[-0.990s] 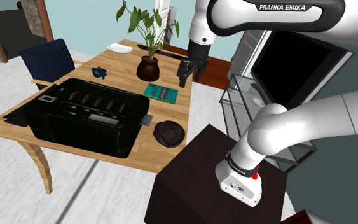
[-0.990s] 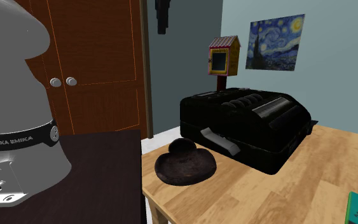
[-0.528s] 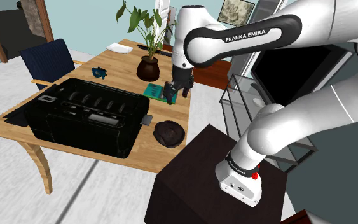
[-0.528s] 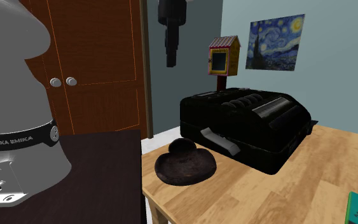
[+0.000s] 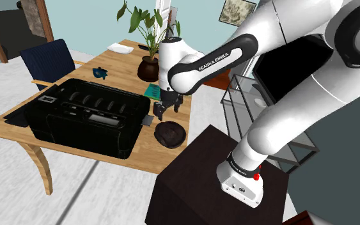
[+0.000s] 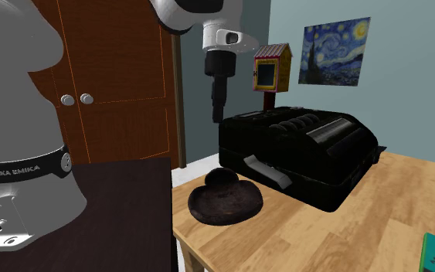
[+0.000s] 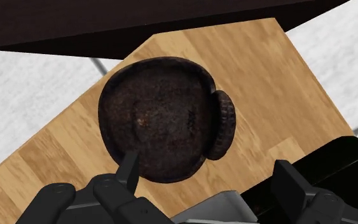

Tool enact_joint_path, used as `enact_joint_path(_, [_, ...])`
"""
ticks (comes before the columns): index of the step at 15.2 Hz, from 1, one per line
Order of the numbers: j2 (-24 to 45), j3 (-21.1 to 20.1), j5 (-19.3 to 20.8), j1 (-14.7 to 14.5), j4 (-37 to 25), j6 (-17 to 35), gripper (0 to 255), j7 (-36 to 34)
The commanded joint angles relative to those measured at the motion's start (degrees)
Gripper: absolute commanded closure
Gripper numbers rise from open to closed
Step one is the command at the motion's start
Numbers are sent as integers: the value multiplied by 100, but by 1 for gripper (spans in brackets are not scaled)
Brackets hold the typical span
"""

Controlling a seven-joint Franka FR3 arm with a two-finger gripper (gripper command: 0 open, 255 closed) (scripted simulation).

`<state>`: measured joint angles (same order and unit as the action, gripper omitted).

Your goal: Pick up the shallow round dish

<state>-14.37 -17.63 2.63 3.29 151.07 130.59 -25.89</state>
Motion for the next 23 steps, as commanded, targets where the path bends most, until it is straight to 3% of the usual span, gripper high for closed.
enact_joint_path(1, [561, -138, 294, 97, -86, 374, 0, -388])
enact_joint_path(5, [1635, -232, 1119, 229, -329, 922, 0, -1264])
enact_joint_path(8, [2457, -98, 1837, 169, -615, 1202, 0, -1973])
enact_joint_path(16, [3235, 222, 2497, -28, -797, 1672, 0, -2536])
enact_joint_path(18, [3277, 343, 2484, -148, -805, 1721, 0, -2532])
enact_joint_path(19, [3294, 387, 2526, -106, -793, 1759, 255, -2490])
enact_joint_path(23, [3283, 412, 2507, -46, -835, 1729, 255, -2379])
